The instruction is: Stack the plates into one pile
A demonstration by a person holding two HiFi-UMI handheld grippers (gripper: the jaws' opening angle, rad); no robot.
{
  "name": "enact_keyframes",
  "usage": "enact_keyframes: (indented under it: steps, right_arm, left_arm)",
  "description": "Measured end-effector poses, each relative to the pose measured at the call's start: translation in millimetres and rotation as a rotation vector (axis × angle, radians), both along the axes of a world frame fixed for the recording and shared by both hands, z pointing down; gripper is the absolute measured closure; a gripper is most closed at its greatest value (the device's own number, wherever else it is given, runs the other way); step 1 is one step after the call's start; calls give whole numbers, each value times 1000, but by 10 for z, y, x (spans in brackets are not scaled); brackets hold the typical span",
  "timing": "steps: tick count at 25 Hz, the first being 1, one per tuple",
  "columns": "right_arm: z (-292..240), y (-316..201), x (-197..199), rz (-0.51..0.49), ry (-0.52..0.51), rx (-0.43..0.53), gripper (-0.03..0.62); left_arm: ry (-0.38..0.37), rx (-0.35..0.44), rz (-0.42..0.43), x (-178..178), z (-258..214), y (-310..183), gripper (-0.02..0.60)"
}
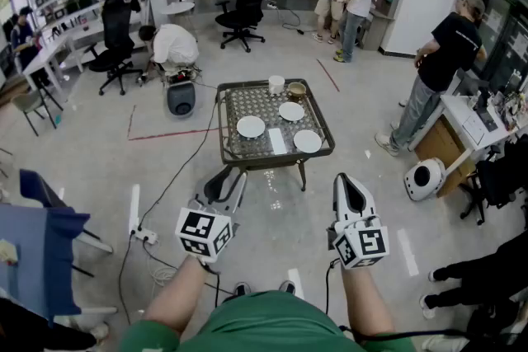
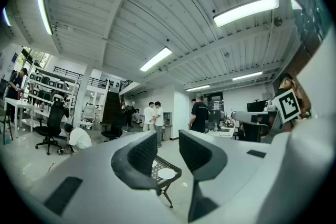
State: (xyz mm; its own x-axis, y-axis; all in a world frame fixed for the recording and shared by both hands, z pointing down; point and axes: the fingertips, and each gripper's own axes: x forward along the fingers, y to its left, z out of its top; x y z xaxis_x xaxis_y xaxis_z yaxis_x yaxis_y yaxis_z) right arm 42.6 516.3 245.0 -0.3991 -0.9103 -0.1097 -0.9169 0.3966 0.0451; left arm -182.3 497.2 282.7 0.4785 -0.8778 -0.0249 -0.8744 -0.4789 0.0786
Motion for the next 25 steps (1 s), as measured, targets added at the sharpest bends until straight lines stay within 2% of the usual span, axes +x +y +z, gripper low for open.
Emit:
enact_keyframes:
  steps: [11,16,23,25]
  right_arm:
    - [42,-68,326,-8,-23,5,571]
    - [174,-167,695,15,-89,-15,569]
    - [254,-389,1269,16,-116,-37,565]
    - [312,-459,1379,10,-132,-56,522]
  left_arm:
    - [-9,1,-7,316,-7,-58,442]
    - [-5,-6,-7,586,58,-150,442]
    - [-15,-15,-47,994,51,-267,442]
    - [-24,-20,-58,1077,77,-260,442]
